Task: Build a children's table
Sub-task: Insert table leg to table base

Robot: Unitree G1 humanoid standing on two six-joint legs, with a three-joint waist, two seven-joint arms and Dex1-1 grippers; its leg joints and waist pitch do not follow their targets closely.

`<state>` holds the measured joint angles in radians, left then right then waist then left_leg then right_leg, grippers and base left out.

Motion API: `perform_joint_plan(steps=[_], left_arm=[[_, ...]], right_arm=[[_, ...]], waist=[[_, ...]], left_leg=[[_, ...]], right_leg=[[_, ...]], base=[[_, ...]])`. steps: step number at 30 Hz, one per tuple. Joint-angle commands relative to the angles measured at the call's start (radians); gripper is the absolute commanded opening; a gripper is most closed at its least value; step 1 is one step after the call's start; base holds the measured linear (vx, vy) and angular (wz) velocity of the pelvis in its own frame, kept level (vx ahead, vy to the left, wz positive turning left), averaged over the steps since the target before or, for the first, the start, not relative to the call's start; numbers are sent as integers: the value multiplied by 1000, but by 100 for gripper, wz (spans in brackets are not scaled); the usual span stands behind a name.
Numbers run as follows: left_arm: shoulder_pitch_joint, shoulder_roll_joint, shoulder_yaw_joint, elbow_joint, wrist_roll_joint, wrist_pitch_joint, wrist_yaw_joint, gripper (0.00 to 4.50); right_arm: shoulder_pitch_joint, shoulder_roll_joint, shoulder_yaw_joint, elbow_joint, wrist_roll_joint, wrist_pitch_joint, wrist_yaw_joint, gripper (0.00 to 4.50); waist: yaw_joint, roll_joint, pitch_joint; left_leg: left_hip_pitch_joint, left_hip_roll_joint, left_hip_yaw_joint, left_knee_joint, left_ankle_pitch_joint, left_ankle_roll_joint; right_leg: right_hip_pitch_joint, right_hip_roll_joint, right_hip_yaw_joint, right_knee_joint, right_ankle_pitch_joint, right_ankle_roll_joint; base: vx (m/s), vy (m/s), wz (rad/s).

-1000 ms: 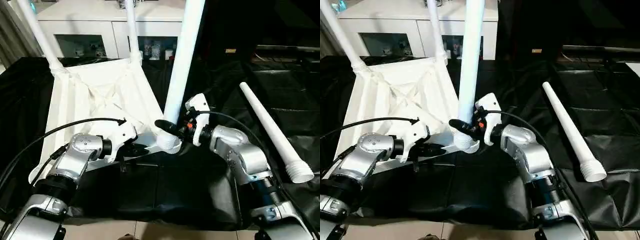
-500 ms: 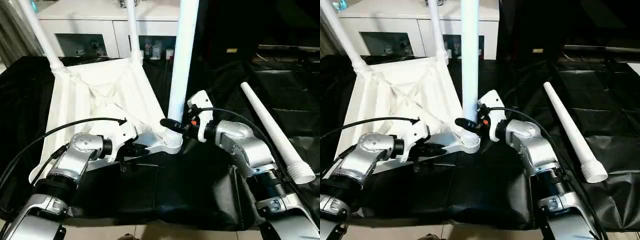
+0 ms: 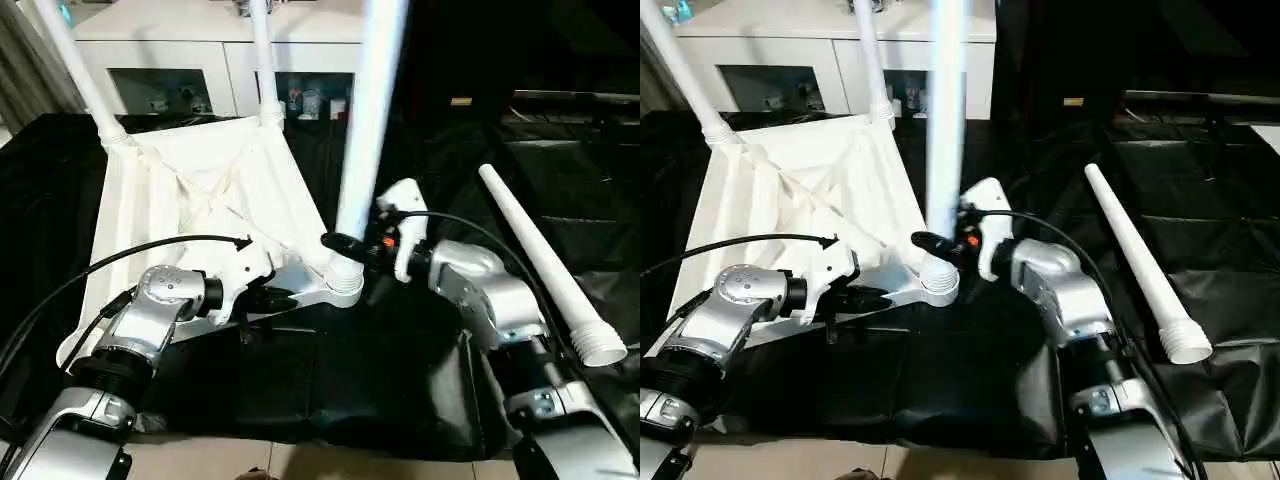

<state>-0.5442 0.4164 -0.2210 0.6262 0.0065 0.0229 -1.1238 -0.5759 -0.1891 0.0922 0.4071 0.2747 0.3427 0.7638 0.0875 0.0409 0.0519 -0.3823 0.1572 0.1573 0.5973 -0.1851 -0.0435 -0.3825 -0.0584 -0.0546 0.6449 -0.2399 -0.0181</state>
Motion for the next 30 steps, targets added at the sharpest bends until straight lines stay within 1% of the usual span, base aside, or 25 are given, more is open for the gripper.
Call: perform_joint_plan(steps=[1, 5, 6, 7, 9, 10, 11, 12, 13, 15, 17, 18, 20, 21, 23, 27, 28, 29, 30], left_arm=[[5, -16, 3, 14, -20, -7, -6, 0], [3, -17, 6, 16, -21, -8, -3, 0], [2, -17, 7, 18, -21, -9, -3, 0], [1, -17, 7, 20, -21, -10, -2, 0], [1, -18, 9, 21, -22, -11, 0, 0], [1, -19, 10, 22, -22, -11, 0, 0], [0, -20, 10, 23, -23, -11, 1, 0], [0, -20, 10, 24, -23, -11, 1, 0], [0, -20, 10, 24, -23, -11, 1, 0], [-1, -21, 10, 27, -23, -12, 1, 0], [-2, -20, 10, 30, -22, -13, 0, 0], [-3, -19, 11, 31, -22, -13, 0, 0], [-3, -18, 11, 29, -22, -12, -2, 0], [-1, -15, 11, 25, -21, -10, -2, 0], [-1, -14, 11, 24, -20, -10, -1, 0], [13, -4, 13, -1, -25, 3, -10, 0], [15, -3, 13, -4, -26, 5, -12, 0], [17, 0, 13, -7, -27, 8, -14, 0], [18, 1, 13, -9, -27, 9, -16, 0]], right_arm=[[40, -9, -5, 42, -28, 9, -45, 182], [73, -7, -4, 21, -48, -12, -77, 182], [83, -5, -3, 16, -55, -20, -87, 182], [95, -2, -5, 10, -59, -31, -101, 182], [122, 5, -6, -6, -67, -52, -124, 182], [135, 12, -11, -16, -65, -55, -135, 182], [148, 19, -14, -28, -66, -59, -146, 182], [154, 21, -12, -34, -69, -63, -151, 182], [162, 23, -9, -42, -73, -68, -157, 182], [187, 27, 11, -74, -92, -88, -172, 182], [204, 34, 28, -100, -101, -94, -183, 182], [215, 38, 45, -119, -111, -96, -190, 182], [221, 37, 62, -129, -124, -105, -197, 182], [225, 38, 75, -136, -135, -108, -203, 182], [226, 39, 81, -140, -140, -109, -207, 182], [234, 37, 108, -158, -154, -94, -198, 182], [234, 36, 111, -160, -155, -90, -195, 182], [232, 31, 120, -163, -158, -79, -191, 182], [231, 29, 126, -166, -156, -67, -184, 182]], waist=[[-1, -11, -45], [-2, -9, -46], [-1, -7, -47], [0, -7, -46], [0, -6, -47], [1, -1, -47], [0, -4, -46], [1, -2, -47], [0, -2, -47], [2, 0, -47], [-1, -1, -47], [0, -3, -45], [1, -4, -45], [1, -3, -43], [1, -2, -41], [0, -3, -39], [-1, -7, -39], [0, -5, -37], [-1, -5, -39]], left_leg=[[14, 77, -20, -81, -187, 35], [15, 78, -22, -84, -194, 31], [15, 78, -22, -84, -200, 28], [16, 79, -21, -85, -206, 25], [15, 79, -23, -86, -209, 22], [16, 79, -24, -86, -211, 20], [14, 79, -23, -87, -217, 19], [15, 79, -23, -89, -220, 17], [16, 79, -24, -89, -227, 15], [16, 80, -24, -89, -227, 12], [14, 78, -24, -91, -221, 14], [14, 78, -24, -92, -227, 15], [14, 77, -24, -92, -231, 14], [14, 77, -24, -93, -236, 15], [14, 78, -25, -95, -244, 13], [13, 79, -26, -99, -251, 11], [14, 79, -25, -98, -251, 12], [14, 79, -26, -100, -247, 15], [14, 79, -25, -99, -241, 17]], right_leg=[[36, -105, 61, -95, -132, -218], [35, -104, 61, -95, -135, -216], [35, -105, 62, -95, -143, -214], [32, -105, 63, -98, -148, -210], [34, -106, 63, -97, -146, -208], [33, -106, 63, -96, -146, -208], [33, -105, 63, -98, -148, -205], [32, -105, 63, -99, -148, -202], [33, -105, 63, -99, -153, -203], [32, -106, 64, -101, -151, -199], [33, -104, 63, -98, -133, -197], [32, -105, 64, -101, -147, -193], [33, -107, 65, -103, -169, -185], [31, -105, 65, -105, -185, -182], [29, -106, 66, -107, -202, -177], [29, -105, 66, -107, -202, -172], [29, -106, 67, -108, -203, -171], [28, -106, 67, -108, -203, -171], [29, -106, 67, -107, -196, -171]], base=[[0, 0, 0], [0, 0, 0], [0, 0, 0], [0, 0, 0], [0, 0, 0], [0, 0, 0], [0, 0, 0], [0, 0, 0], [0, 0, 0], [0, 0, 0], [0, 0, 0], [0, 0, 0], [0, 0, 0], [0, 0, 0], [0, 0, 0], [0, 0, 0], [0, 0, 0], [0, 0, 0], [0, 0, 0]])
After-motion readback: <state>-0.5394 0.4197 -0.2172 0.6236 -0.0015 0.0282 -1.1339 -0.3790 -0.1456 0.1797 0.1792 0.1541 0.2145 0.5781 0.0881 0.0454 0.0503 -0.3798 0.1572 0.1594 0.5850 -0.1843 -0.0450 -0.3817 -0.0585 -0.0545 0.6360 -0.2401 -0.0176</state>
